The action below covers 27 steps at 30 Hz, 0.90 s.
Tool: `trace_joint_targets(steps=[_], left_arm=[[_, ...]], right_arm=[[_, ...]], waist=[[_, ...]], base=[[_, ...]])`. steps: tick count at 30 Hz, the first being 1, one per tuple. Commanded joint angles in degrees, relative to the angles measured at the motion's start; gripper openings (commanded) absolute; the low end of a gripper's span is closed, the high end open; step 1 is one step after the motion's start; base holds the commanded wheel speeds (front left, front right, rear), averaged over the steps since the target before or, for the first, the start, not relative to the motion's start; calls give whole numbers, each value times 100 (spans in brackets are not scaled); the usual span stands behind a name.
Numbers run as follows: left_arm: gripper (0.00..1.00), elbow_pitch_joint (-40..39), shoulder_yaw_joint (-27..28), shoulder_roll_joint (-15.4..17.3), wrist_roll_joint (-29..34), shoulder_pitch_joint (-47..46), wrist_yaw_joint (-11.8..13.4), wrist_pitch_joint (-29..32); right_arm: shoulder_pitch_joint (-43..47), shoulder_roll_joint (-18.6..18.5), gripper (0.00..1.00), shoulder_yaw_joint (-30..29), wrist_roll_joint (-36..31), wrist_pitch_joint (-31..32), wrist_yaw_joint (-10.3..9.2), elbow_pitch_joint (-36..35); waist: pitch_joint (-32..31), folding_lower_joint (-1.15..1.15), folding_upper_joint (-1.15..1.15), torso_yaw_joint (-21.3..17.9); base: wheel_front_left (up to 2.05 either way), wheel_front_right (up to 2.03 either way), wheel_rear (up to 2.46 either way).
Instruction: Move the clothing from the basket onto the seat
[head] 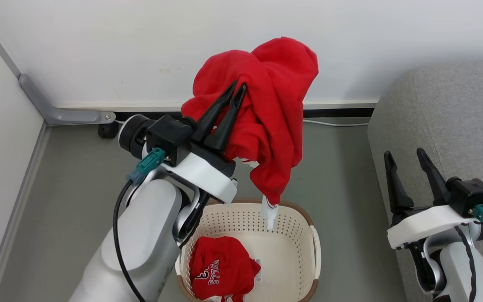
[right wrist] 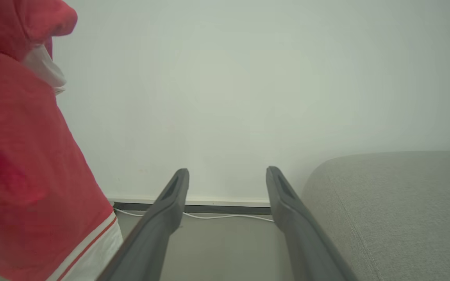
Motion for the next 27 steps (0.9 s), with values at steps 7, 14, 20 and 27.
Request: trace_joint_targets(steps=[7, 14, 20, 27], left_arm=[[0, -386, 136, 64, 87, -523, -38, -59], [0, -447, 14, 64, 19, -583, -7, -59], [0, -457, -82, 64, -25, -607, 35, -59], [0, -457, -138, 64, -52, -651, 48, -59]], right_arm=[[18, 16, 100, 125, 5, -34, 24, -93], [-73, 21, 100, 361, 97, -34, 24, -261], [-248, -67, 100, 1041, 523, -34, 24, -1164], [-392, -311, 100, 1776, 883, -34, 24, -2226]], waist=[[18, 0, 0, 20], [97, 0, 0, 9], [189, 0, 0, -7], [271, 0, 0, 5]], base=[[0, 0, 0], [0, 0, 0], [0, 0, 0], [0, 0, 0]])
